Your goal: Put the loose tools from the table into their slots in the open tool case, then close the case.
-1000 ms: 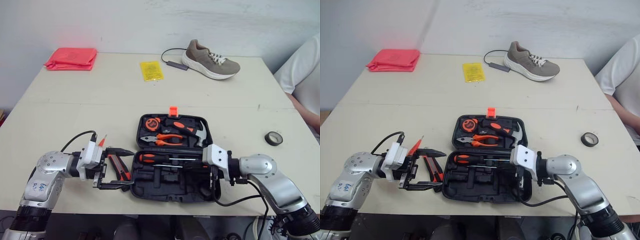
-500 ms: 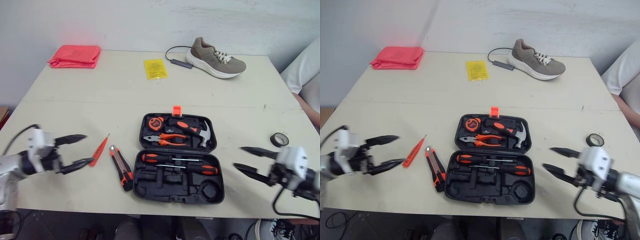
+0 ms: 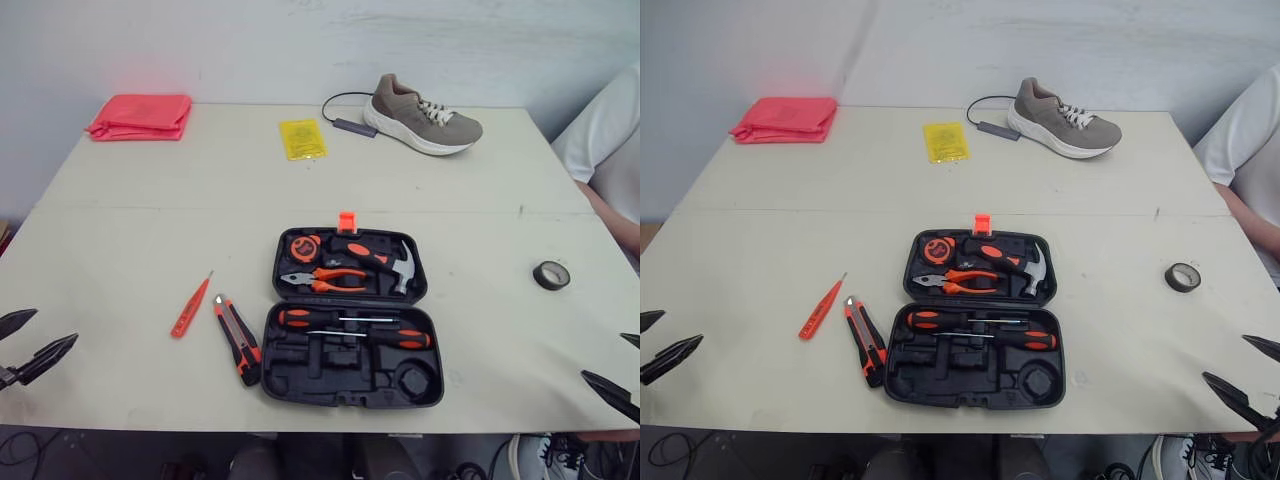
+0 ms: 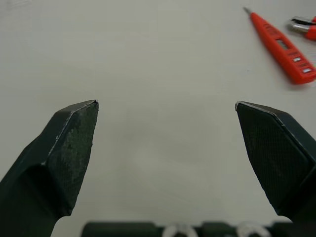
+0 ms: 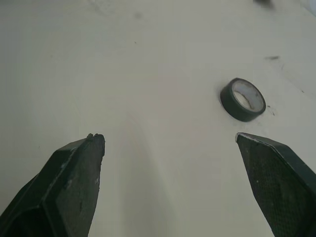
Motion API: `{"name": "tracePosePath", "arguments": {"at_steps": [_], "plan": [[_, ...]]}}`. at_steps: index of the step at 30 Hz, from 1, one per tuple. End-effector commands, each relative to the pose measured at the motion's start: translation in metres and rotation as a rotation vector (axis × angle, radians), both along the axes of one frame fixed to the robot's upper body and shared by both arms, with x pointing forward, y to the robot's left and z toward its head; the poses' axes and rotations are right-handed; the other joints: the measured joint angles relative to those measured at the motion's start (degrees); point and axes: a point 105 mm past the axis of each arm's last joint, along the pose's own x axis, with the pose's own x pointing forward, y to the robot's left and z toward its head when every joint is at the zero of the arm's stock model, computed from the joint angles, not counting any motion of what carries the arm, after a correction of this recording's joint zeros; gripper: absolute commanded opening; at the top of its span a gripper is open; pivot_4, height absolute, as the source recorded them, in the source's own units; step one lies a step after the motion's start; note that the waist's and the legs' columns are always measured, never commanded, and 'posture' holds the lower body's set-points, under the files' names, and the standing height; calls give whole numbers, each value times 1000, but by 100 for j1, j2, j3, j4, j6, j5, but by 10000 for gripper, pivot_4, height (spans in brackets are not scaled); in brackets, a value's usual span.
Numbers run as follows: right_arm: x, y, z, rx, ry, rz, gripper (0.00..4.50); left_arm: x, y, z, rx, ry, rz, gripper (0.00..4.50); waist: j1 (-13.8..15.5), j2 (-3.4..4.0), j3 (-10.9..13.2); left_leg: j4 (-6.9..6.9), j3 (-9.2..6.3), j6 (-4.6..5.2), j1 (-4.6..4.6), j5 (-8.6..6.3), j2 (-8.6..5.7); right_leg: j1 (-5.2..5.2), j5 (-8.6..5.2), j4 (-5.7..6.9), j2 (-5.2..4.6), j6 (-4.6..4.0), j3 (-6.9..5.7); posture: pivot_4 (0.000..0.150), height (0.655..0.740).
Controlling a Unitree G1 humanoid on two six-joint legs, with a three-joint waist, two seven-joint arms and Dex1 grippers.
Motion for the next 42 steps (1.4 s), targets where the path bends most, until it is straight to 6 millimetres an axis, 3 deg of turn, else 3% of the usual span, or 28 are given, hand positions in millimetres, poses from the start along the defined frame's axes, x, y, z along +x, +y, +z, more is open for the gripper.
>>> {"name": "tracePosePath", "arguments": {"at_steps": [1,9,11,16,24,37,40,42], "plan": [[17,35,21,67,-106,146,44355,13,-23,18,-17,-33,-38,45000,2,1,1,0,0,-1,0,1,0,-1,0,5,0,0,0,1500,7400],[34,129,54,267,-251,438,44355,24,-99,16,-132,57,-75,45000,38,15,11,3,-4,-5,-12,25,0,-4,0,2,7,1,0,1500,7400],[32,152,58,268,-285,523,44355,25,-109,8,-121,116,-41,45000,40,13,10,11,-4,-7,-14,28,-1,-3,2,3,9,5,2,1500,7400],[31,183,63,277,-343,639,44355,38,-128,-4,-142,175,78,45000,58,15,11,15,-6,-5,-12,29,-4,1,3,4,15,7,4,1500,7400],[34,192,61,274,-339,685,44355,46,-161,-28,-92,273,141,45000,129,4,14,24,-5,-7,-13,31,-9,1,4,3,16,8,7,1500,7400],[31,201,61,284,-363,699,44355,52,-173,-54,-14,400,137,45000,206,24,3,24,-8,-11,0,37,-11,12,2,7,12,5,6,1500,7400],[31,200,60,278,-362,694,45000,52,-171,-57,13,422,148,36331,206,33,-2,23,-10,-9,2,38,-14,16,2,7,7,4,5,1500,7400],[31,199,60,272,-362,687,45000,52,-170,-58,30,430,149,27099,199,34,-3,22,-11,-8,6,38,-14,19,2,7,7,4,4,1500,7400]]}}
